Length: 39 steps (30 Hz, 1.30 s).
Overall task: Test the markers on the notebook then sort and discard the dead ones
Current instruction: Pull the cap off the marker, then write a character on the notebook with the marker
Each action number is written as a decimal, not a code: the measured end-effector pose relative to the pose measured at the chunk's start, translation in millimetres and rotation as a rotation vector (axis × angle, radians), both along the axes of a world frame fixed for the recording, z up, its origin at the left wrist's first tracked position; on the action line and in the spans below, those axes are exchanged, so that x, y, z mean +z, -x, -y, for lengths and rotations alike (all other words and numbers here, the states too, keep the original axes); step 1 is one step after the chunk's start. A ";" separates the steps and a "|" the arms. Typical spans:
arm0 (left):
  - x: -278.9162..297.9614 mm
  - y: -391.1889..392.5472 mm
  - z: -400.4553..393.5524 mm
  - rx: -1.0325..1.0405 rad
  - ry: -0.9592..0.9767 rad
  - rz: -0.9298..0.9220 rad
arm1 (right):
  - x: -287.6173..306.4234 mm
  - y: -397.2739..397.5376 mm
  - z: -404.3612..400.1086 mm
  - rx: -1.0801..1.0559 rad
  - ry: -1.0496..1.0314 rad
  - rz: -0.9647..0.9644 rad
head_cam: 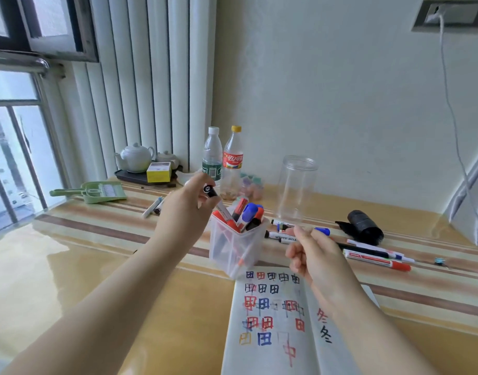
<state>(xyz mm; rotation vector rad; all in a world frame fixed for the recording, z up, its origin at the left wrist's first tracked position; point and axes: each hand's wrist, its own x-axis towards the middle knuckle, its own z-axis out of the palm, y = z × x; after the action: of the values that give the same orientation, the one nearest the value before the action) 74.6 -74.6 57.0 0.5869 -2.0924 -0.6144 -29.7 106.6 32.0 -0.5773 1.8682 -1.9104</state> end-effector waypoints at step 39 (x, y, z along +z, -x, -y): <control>-87.7 137.8 -116.0 -0.454 0.387 0.408 | -64.4 160.7 -102.2 -0.211 -0.973 -0.775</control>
<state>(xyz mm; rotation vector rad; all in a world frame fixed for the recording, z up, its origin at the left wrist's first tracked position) -63.1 41.4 -30.7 0.0054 -2.6723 -0.3305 -190.4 208.8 -32.5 -0.8344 3.0736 -0.6290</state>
